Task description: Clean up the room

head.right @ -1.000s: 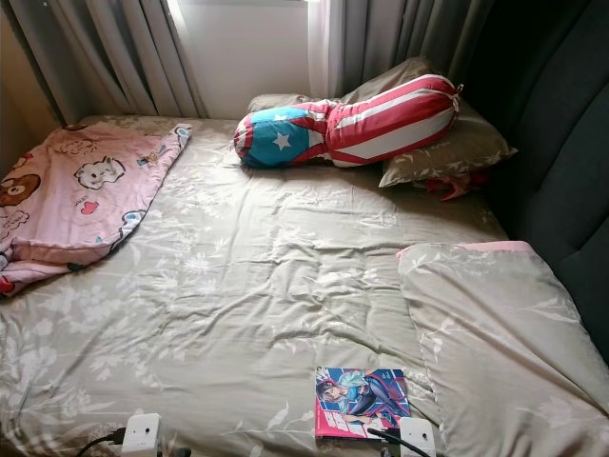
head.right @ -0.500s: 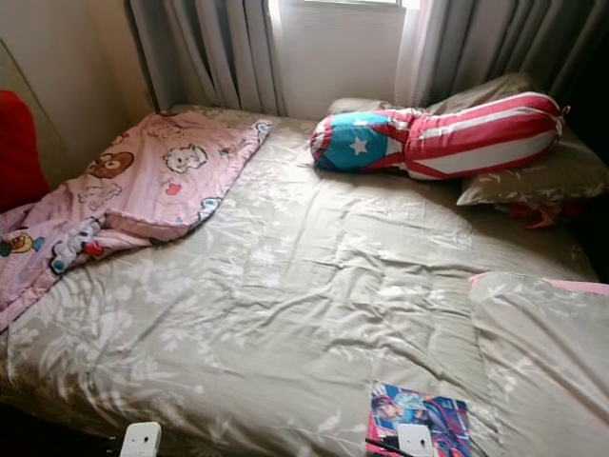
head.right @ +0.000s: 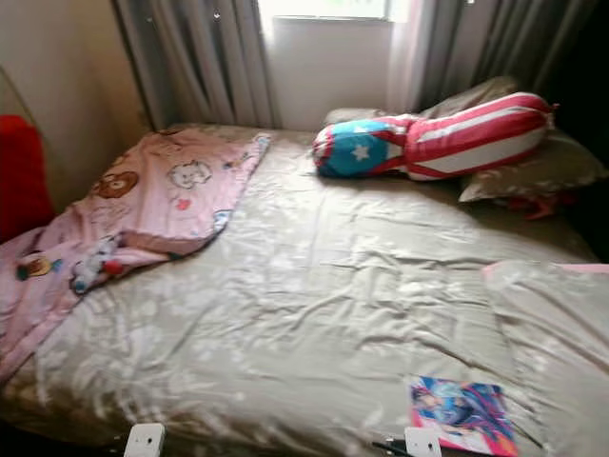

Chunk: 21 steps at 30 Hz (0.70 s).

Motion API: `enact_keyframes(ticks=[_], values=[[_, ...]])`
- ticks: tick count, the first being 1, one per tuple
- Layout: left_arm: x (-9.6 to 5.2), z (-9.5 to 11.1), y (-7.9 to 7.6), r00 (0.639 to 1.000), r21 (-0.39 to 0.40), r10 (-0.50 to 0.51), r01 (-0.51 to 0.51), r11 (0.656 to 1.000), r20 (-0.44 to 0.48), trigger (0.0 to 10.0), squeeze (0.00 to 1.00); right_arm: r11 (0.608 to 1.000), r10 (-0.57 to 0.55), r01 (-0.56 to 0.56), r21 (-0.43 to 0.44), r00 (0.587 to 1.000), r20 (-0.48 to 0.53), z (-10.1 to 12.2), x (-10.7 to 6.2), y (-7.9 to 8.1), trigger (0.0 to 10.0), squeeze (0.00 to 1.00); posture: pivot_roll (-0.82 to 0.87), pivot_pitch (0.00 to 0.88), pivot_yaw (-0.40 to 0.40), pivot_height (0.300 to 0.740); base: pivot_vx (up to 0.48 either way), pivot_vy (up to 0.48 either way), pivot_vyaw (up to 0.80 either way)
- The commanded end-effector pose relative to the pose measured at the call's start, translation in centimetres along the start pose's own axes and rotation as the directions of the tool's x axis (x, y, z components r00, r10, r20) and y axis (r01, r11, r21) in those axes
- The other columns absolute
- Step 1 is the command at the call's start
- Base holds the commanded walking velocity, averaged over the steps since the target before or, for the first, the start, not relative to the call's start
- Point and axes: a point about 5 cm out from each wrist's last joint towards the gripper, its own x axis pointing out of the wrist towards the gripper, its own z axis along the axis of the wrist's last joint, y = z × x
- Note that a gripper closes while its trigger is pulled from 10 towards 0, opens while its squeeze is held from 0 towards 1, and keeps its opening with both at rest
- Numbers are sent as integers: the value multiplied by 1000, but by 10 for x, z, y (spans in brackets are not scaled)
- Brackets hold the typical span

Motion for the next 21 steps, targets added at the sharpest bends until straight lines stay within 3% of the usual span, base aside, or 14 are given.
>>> enact_keyframes(ticks=[1,21], values=[[0,-1,2,1000,0,6,-6,1000,-10,10000,0,1000,9,-9,11,1000,11,3,1,2,10000,0,-38,0,-19,740,0,480,0],[0,1,3,1000,2,8,-8,1000,-6,10000,0,1000,23,-23,-8,1000,10,6,2,4,10000,0,-36,0,-15,740,0,480,0]])
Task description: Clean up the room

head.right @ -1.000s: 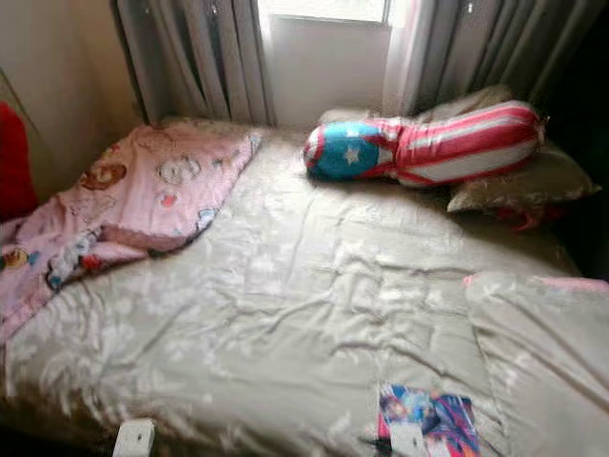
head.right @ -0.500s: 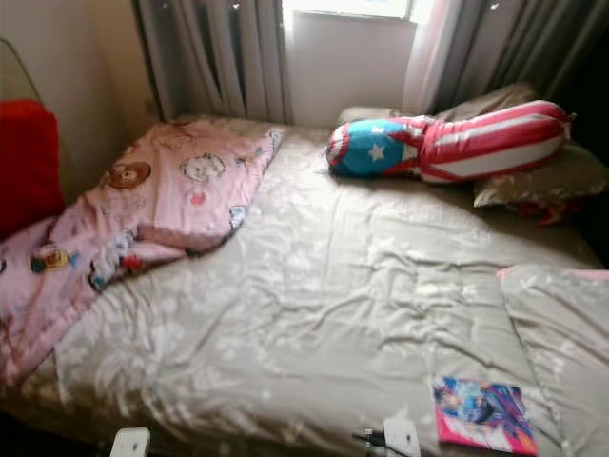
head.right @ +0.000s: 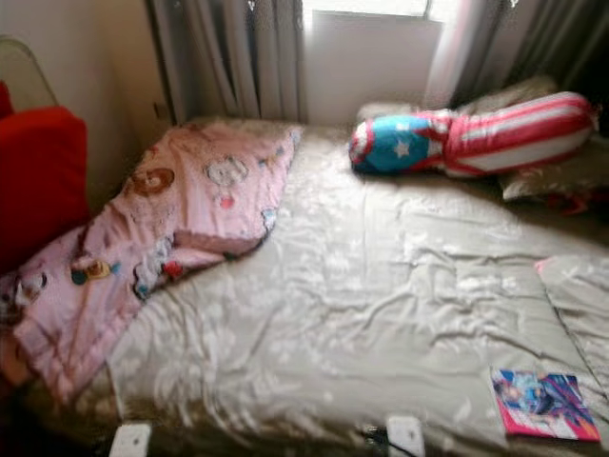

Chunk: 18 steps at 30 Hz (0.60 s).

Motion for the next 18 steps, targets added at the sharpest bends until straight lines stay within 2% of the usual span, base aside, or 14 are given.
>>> enact_keyframes(ticks=[1,2,11,13,18], values=[[0,-3,-8,1000,-6,-21,21,1000,-15,10000,0,1000,-18,18,-16,1000,-23,-6,-2,-9,10000,0,-35,0,-16,740,0,480,0],[0,-3,-8,1000,-6,-21,21,1000,-15,10000,0,1000,-18,18,-16,1000,-23,-6,-2,-9,10000,0,-35,0,-16,740,0,480,0],[0,-3,-7,1000,-5,-20,20,1000,-16,10000,0,1000,-7,7,-18,1000,-12,-5,-2,-8,10000,0,-33,0,-17,740,0,480,751],[0,-3,-7,1000,-5,-20,19,1000,-16,10000,0,1000,-16,16,18,1000,-8,-6,-3,-8,10000,0,-33,0,-17,740,0,480,0],[0,-3,-8,1000,-4,-20,20,1000,-17,10000,0,1000,-8,8,0,1000,-10,-6,-3,-8,10000,0,-34,0,-18,740,0,480,0]])
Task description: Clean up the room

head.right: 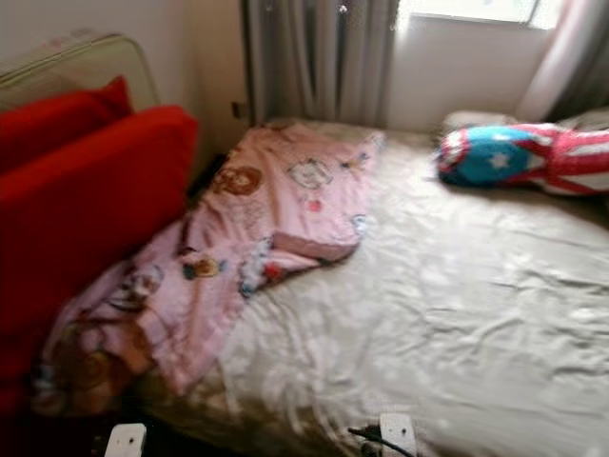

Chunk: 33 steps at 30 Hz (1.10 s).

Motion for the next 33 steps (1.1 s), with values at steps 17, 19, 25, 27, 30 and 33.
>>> enact_keyframes(ticks=[17,19,25,27,30,33], values=[[1,-1,-4,1000,1,-12,12,1000,-9,10000,0,1000,1,-1,-15,1000,-14,-7,-2,-1,10000,0,-33,0,-17,740,0,459,317],[1,0,-3,1000,1,-12,12,1000,-8,10000,0,1000,3,-3,-14,1000,-15,-7,-2,-1,10000,0,-35,0,-14,740,0,0,800],[1,0,-4,1000,4,-12,12,1000,-7,10000,0,1000,6,-6,-9,1000,-15,-7,-2,-1,10000,0,-20,0,-21,740,0,0,331],[1,0,-4,1000,2,-10,10,1000,-6,10000,0,1000,5,-5,-6,1000,-15,-7,-2,-1,10000,0,-20,0,-20,740,0,0,0],[1,0,-4,1000,5,-9,9,1000,-9,10000,0,1000,4,-4,-3,1000,-13,-7,-2,-1,10000,0,-22,0,-18,740,0,0,0],[1,0,-4,1000,6,-11,11,1000,-8,10000,0,1000,4,-4,-1,1000,-13,-7,-2,0,10000,0,-21,0,-16,740,0,0,0]])
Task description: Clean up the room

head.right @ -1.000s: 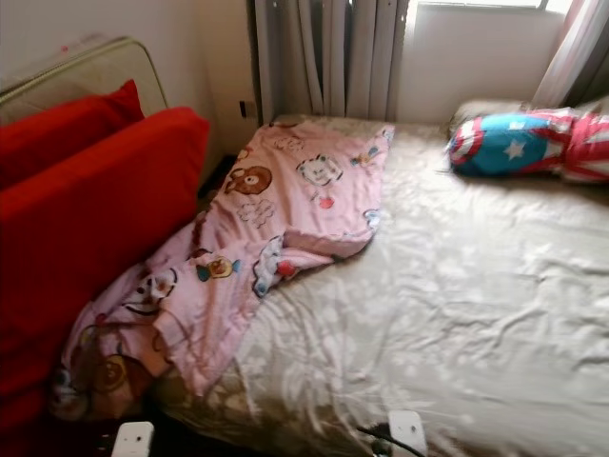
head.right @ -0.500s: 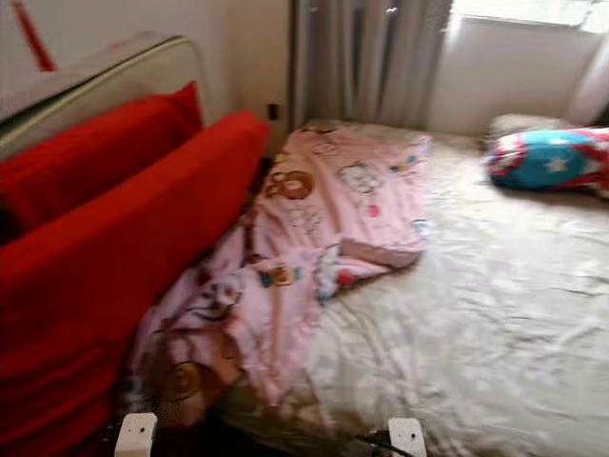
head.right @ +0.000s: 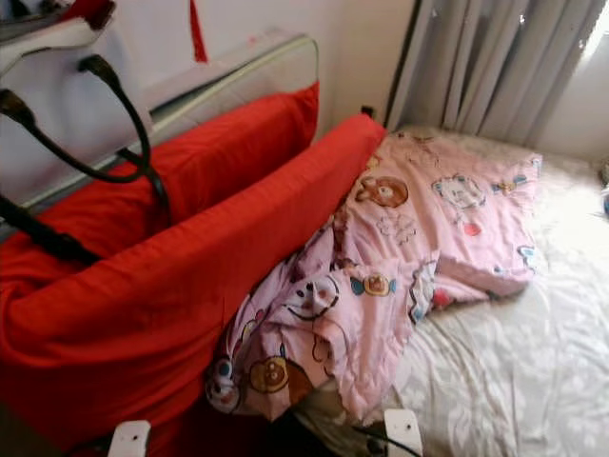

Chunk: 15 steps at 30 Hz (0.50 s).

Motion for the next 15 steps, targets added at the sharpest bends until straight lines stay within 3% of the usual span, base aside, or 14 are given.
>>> enact_keyframes(ticks=[1,14,15], values=[[-1,-3,0,1000,5,-5,6,1000,-13,10000,0,1000,-11,11,7,1000,2,1,0,-3,10000,0,-19,0,-16,740,0,0,0],[-1,-3,1,1000,8,-9,10,1000,-14,10000,0,1000,-9,9,15,1000,7,0,0,-2,10000,0,-20,0,-14,740,0,0,0],[-1,-2,1,1000,2,-7,7,1000,-10,10000,0,1000,-4,4,-2,1000,23,3,0,-1,10000,0,-11,0,-20,740,0,0,800]])
